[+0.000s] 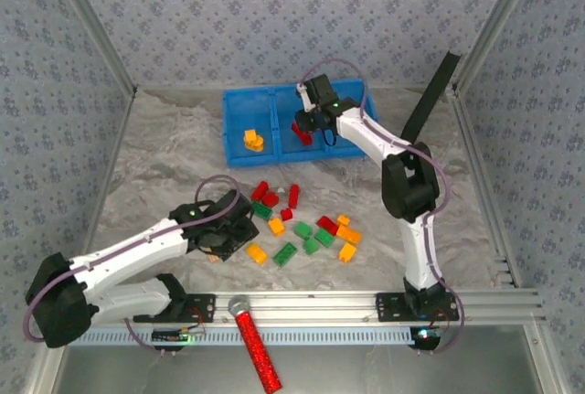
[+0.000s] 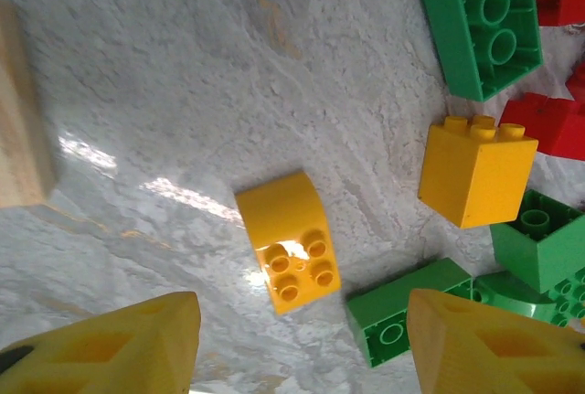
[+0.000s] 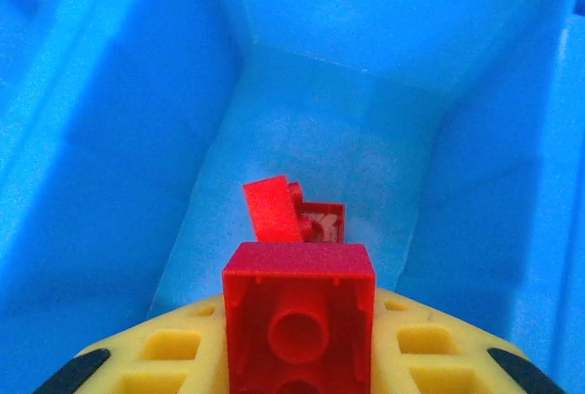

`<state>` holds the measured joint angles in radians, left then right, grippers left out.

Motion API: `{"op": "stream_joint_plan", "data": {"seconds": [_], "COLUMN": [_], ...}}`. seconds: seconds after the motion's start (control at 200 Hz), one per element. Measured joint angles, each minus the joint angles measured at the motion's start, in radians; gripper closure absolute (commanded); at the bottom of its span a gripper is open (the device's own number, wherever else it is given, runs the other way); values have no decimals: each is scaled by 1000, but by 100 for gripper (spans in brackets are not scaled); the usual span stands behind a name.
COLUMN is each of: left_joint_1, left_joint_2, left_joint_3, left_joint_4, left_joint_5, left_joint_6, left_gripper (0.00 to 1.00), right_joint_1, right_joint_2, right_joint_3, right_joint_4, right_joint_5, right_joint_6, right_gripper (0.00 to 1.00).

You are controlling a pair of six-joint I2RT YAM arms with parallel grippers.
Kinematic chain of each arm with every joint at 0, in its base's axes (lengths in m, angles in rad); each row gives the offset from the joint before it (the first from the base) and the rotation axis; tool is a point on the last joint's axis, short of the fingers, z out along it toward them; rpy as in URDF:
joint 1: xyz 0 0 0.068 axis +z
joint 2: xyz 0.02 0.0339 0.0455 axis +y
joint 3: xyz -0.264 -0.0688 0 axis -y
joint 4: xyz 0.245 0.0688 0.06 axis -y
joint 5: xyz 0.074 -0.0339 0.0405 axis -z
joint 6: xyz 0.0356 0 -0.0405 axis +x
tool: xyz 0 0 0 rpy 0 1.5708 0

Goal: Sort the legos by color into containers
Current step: Place the lego in the container.

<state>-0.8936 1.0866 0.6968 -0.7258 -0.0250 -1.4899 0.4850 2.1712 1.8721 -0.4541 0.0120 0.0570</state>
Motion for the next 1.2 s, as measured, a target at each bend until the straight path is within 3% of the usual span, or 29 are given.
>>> {"op": "stream_joint_plan", "data": {"seconds": [0.385, 1.079, 1.199], "left_joint_1": [-59, -68, -72], "left_joint_2": [142, 187, 185], "left_joint_3": [-23, -22, -22], "left_joint_4": [152, 180, 179], "left_joint_5": [19, 39, 39], "left_joint_6": [-127, -180, -188], "left_gripper": [38, 37, 37], "right_joint_1": [-27, -27, -27], "right_joint_2": [203, 219, 219], "right_joint_3": [227, 271, 281], "right_joint_4": [5, -41, -45], "right_joint_5": [-85, -111, -125], "right_joint_6": [-30, -65, -71], "right_gripper": [74, 53, 53]}}
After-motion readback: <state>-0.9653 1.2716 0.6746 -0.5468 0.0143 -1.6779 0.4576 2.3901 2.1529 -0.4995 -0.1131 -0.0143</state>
